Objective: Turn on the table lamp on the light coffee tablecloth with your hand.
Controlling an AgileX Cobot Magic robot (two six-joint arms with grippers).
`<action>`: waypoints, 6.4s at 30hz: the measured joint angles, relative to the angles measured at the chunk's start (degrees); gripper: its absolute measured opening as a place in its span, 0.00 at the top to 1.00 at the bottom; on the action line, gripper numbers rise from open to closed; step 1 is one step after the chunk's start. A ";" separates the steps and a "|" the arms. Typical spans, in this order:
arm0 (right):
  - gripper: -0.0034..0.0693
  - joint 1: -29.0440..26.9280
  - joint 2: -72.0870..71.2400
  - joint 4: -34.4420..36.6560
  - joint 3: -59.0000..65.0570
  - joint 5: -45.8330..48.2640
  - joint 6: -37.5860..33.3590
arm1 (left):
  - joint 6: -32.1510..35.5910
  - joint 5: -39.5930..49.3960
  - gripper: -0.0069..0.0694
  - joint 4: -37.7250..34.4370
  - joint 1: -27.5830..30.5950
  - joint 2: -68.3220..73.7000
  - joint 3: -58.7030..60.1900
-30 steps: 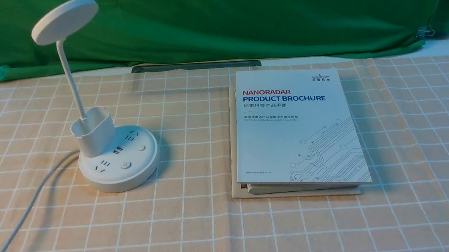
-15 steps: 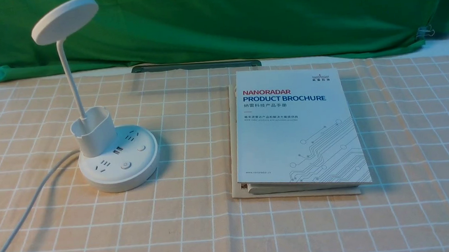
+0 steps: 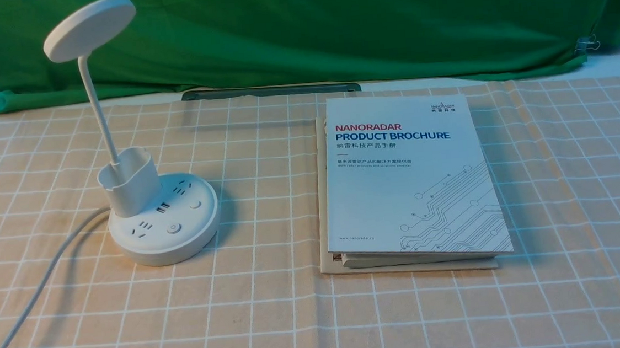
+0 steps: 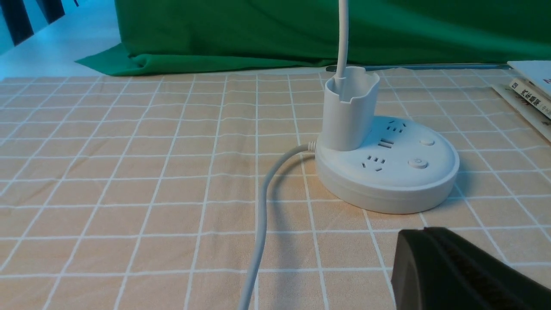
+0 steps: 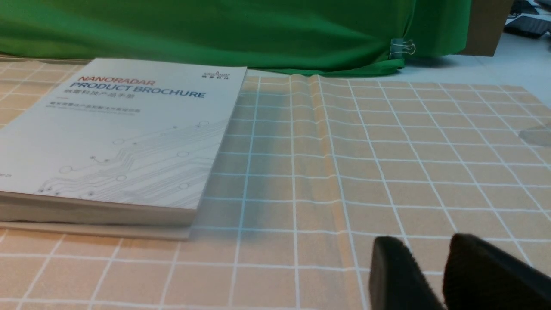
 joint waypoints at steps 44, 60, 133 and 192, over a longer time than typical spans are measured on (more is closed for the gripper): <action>0.62 0.00 0.00 0.00 0.00 0.00 0.00 | 5.81 18.41 0.91 -29.28 0.00 55.15 -36.05; 0.62 0.00 0.00 0.00 0.00 0.00 -0.02 | 6.26 20.29 0.91 -23.55 -19.26 89.42 -54.56; 0.62 0.00 0.00 0.00 0.00 0.00 -0.02 | -0.01 35.41 0.91 -10.82 -18.14 101.65 -76.16; 0.62 0.00 0.00 0.00 0.00 -0.05 -0.02 | -4.45 -12.14 0.91 5.32 -1.83 0.12 -0.09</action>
